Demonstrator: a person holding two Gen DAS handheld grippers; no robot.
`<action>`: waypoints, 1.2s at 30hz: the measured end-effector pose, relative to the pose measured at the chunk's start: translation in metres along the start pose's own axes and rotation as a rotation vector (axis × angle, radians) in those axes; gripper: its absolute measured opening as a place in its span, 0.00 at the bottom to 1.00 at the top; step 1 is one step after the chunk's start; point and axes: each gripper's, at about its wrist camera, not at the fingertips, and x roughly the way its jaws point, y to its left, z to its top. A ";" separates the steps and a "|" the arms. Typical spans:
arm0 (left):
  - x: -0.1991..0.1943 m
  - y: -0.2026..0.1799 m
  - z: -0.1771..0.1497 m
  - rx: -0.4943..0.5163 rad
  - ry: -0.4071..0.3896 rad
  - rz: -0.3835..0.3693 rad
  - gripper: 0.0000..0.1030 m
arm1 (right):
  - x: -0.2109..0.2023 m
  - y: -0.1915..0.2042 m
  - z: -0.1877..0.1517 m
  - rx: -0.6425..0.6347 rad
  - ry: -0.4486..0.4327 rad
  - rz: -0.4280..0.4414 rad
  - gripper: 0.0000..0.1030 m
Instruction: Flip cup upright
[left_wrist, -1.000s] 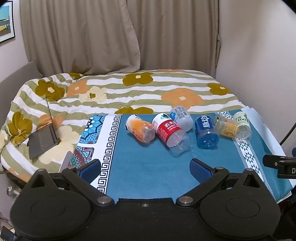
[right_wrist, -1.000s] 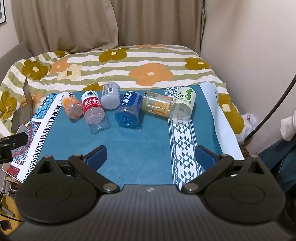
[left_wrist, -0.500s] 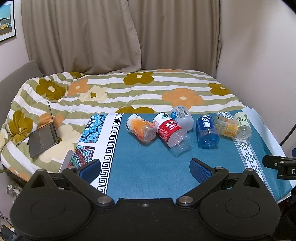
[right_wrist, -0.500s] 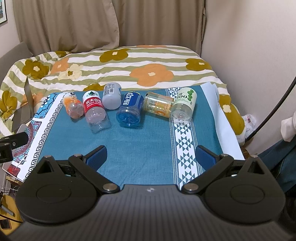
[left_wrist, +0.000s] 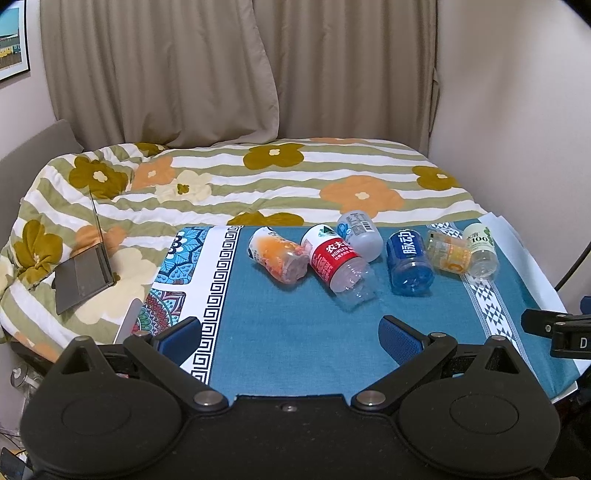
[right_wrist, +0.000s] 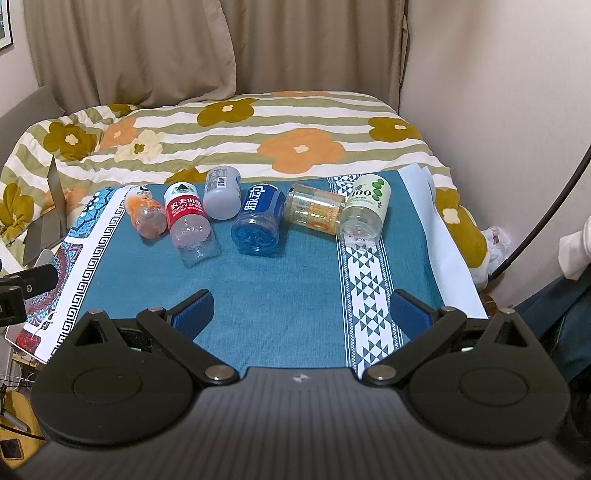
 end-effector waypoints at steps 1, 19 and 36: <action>0.000 0.000 0.000 0.000 0.001 0.000 1.00 | 0.000 0.000 0.000 0.000 0.000 0.000 1.00; -0.001 -0.002 0.001 0.000 0.001 -0.003 1.00 | -0.003 0.002 0.000 -0.002 0.001 0.004 1.00; -0.005 0.007 -0.001 -0.007 -0.007 -0.002 1.00 | -0.004 0.003 0.001 -0.004 -0.002 0.003 1.00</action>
